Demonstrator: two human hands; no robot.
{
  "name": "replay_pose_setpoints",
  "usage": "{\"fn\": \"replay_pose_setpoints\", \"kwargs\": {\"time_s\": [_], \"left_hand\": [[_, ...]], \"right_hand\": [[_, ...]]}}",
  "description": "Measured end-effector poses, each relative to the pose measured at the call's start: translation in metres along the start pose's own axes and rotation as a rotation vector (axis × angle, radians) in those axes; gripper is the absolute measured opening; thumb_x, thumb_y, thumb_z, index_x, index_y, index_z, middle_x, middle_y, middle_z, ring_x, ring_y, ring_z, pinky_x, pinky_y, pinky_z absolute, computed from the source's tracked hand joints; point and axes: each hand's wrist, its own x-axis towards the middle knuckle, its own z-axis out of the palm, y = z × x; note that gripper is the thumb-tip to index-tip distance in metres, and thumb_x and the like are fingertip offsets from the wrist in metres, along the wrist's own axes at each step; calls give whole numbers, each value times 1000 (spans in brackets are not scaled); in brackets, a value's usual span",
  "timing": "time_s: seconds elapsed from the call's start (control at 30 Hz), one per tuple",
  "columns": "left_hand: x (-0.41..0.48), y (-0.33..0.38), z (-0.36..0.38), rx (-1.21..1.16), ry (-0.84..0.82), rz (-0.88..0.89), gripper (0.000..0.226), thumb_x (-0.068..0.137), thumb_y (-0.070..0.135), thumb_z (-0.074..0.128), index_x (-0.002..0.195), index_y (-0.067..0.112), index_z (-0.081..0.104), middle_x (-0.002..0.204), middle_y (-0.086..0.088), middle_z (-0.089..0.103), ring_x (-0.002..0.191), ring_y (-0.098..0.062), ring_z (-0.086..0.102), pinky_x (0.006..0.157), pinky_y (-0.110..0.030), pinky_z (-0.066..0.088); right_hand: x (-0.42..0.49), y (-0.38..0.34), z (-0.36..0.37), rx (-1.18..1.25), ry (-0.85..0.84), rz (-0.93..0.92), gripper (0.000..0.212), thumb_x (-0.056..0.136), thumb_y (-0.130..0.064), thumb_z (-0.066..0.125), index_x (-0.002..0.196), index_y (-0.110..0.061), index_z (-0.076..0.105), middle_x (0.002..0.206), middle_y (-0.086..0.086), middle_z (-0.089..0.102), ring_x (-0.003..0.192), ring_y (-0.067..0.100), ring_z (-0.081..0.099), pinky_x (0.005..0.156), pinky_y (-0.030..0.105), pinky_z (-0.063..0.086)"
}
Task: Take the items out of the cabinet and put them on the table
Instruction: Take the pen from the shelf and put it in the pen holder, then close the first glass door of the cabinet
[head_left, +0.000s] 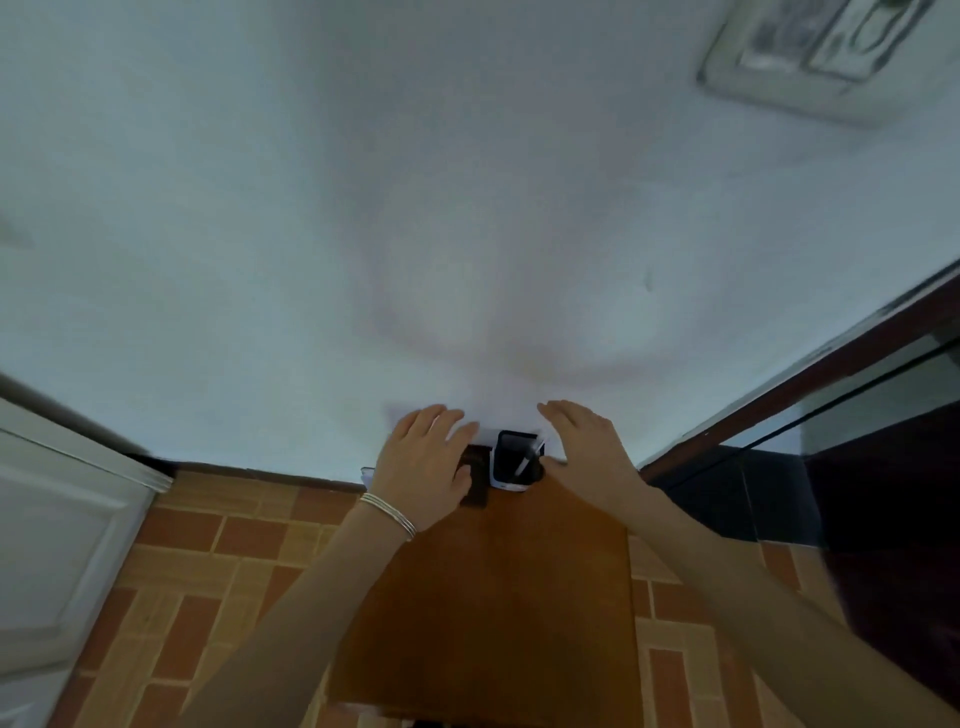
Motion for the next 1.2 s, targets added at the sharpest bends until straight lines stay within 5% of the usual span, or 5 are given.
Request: {"fn": "replay_pose_setpoints", "kwargs": {"time_s": [0.2,0.53,0.77,0.93,1.2], "left_hand": [[0,-1,-81,58,61,-57,52,68,28,75,116,10,65,117,-14,64,106,-34,61,90,-49,50],[-47,-1,-206,165,238,-267,54,81,43,39,122,15,62,124,-11,61,112,-33,58,95,-50,44],[-125,11,-248,266,301,-482,52,82,43,40,122,18,61,117,-5,64,108,-27,60,97,-48,42],[-203,36,-259,314,322,-741,50,79,43,42,118,19,63,114,-5,65,107,-27,61,95,-47,44],[-344,109,-262,382,300,-1143,49,79,43,42,116,19,63,113,-5,65,109,-28,60,94,-47,45]], "right_hand": [[-1,-38,-90,-304,129,-298,72,68,-24,78,131,-7,49,133,16,51,123,33,48,101,50,34],[7,-141,-203,-408,377,-572,66,73,-33,71,131,-8,50,131,15,54,122,31,49,101,51,38],[-8,-198,-208,-294,381,-807,52,79,-32,64,124,-8,56,122,15,60,111,30,57,94,46,45],[-25,-243,-187,-331,276,-990,54,84,-41,34,124,-13,57,122,10,61,111,25,58,96,44,43],[-98,-339,-161,-145,228,-1349,51,84,-39,36,120,-13,61,118,9,63,108,25,59,94,47,46]]}}
